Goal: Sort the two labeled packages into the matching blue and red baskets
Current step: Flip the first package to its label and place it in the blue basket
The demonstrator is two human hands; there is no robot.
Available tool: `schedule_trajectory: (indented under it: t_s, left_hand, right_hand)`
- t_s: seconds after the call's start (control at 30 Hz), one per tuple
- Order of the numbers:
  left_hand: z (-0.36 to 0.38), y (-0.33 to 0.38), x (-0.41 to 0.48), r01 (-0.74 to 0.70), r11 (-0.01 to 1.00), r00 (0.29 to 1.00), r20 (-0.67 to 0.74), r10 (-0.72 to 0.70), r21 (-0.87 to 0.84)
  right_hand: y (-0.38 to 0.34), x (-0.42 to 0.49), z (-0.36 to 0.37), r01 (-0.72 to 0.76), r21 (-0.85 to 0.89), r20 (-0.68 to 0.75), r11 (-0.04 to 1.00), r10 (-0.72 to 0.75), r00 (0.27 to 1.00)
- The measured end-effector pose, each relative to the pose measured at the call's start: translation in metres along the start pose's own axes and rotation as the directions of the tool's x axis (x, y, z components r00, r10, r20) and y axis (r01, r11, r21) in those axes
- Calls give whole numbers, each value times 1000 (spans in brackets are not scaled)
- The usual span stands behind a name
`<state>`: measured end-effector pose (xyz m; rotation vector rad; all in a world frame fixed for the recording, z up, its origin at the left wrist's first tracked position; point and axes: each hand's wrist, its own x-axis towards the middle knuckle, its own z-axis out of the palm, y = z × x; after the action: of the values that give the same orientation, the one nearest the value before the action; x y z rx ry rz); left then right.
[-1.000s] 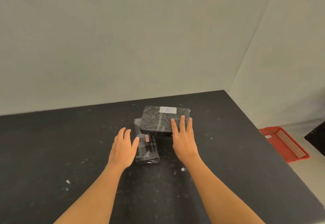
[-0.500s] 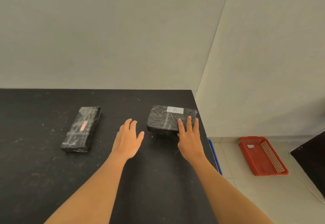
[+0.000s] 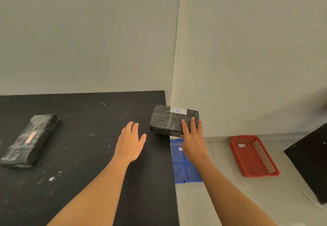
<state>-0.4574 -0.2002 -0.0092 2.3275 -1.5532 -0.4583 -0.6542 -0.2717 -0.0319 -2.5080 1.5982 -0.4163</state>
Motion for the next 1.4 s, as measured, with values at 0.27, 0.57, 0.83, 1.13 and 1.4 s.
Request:
schedule_trajectory:
  t_s: [0.27, 0.57, 0.83, 1.13, 1.4]
  left_hand:
    - [88, 133, 15, 50, 994, 998, -25, -53, -94]
    - [183, 196, 35, 79, 995, 987, 145, -70, -61]
    - [318, 141, 103, 142, 990, 971, 197, -137, -10]
    - [568, 1, 190, 238, 970, 954, 174, -242, 46]
    - [661, -51, 215, 245, 966, 953, 164, -255, 76]
  right_hand:
    - [156, 19, -1, 85, -117, 130, 989, -70, 989]
    - [264, 25, 34, 78, -120, 270, 990, -43, 962]
    - [294, 39, 195, 118, -92, 370, 989, -76, 926]
    - [347, 57, 497, 180, -129, 437, 975, -107, 893]
    - [369, 61, 618, 98, -17, 485, 995, -77, 871]
